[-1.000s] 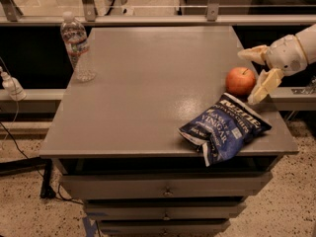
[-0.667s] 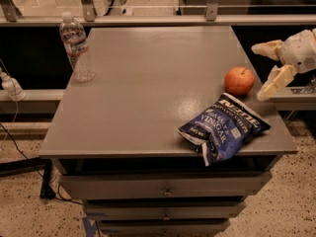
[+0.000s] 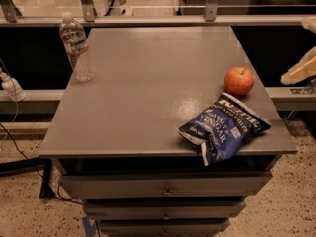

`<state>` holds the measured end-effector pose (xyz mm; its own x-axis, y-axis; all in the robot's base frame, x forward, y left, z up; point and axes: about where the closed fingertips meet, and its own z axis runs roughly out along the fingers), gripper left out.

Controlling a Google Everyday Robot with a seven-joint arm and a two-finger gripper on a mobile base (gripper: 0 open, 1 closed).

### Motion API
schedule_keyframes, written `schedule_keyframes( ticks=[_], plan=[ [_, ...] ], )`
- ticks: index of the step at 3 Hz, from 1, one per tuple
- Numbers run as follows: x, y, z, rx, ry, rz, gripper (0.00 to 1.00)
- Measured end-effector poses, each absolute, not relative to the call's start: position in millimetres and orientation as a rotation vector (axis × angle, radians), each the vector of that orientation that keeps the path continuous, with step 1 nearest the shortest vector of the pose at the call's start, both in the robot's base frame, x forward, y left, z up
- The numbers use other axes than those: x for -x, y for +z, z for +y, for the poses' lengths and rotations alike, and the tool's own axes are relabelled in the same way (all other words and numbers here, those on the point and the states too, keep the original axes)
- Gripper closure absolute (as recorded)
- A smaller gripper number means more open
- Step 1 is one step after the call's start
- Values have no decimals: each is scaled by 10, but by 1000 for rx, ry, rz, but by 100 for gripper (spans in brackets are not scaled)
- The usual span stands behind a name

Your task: Move apple near blue chip bag

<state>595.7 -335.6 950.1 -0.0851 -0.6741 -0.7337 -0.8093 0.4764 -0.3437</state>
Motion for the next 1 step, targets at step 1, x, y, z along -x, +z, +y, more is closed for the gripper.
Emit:
schedule_keyframes(
  ticks=[1],
  plan=[
    [-6094, 9629, -3412, 1190, 116, 1789, 0]
  ],
)
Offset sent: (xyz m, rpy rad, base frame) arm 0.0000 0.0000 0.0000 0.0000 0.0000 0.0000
